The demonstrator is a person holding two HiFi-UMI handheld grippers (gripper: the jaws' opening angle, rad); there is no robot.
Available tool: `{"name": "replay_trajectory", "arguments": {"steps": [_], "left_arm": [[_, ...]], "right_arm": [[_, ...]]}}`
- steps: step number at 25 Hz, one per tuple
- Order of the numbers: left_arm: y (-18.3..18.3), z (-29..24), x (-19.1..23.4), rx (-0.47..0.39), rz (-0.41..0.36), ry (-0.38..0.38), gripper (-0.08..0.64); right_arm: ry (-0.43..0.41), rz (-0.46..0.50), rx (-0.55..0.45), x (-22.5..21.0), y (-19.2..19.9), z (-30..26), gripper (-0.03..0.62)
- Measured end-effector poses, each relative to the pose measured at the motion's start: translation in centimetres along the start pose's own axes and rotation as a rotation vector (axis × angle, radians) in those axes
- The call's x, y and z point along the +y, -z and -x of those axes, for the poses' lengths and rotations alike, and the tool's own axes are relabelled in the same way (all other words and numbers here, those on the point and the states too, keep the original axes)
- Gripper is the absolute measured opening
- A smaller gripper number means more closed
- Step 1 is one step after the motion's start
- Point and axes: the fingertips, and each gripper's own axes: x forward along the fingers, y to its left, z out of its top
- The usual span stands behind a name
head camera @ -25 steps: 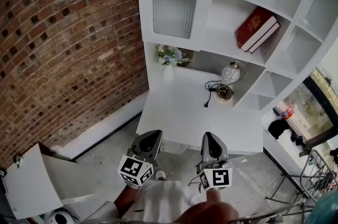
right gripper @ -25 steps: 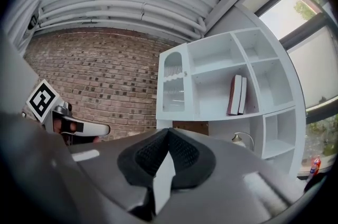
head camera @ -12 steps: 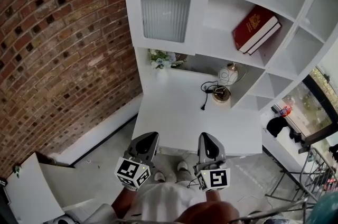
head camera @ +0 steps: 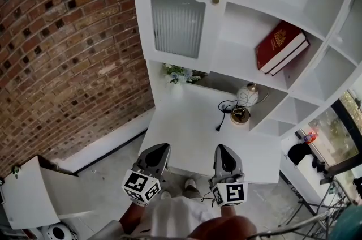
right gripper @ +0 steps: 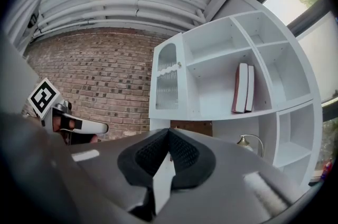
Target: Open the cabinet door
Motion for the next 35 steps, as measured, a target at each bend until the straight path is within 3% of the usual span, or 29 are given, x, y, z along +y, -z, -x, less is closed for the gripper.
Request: {"name": "replay_trajectory", "arguments": {"steps": [17,20,35], "left_arm": [[-2.5,-6.3,0.7,-0.045,-0.046,-0.035,0.009],[-2.8,-7.5,1.1,-0.043,-0.054,-0.043,0.009],[-4.7,-12.5,1.9,-0.061,-0.074,-0.068,0.009]], "right_arm": [[-0.108,0.012,-0.036,-3.5,-1.4,-6.0,0.014],[-0.130,-0.007,-0.041,-3.9,-1.6,-7.5,0.109],[-0.178,-0.040,-0.057,-6.7,-2.6,-14.0,0.132]]}}
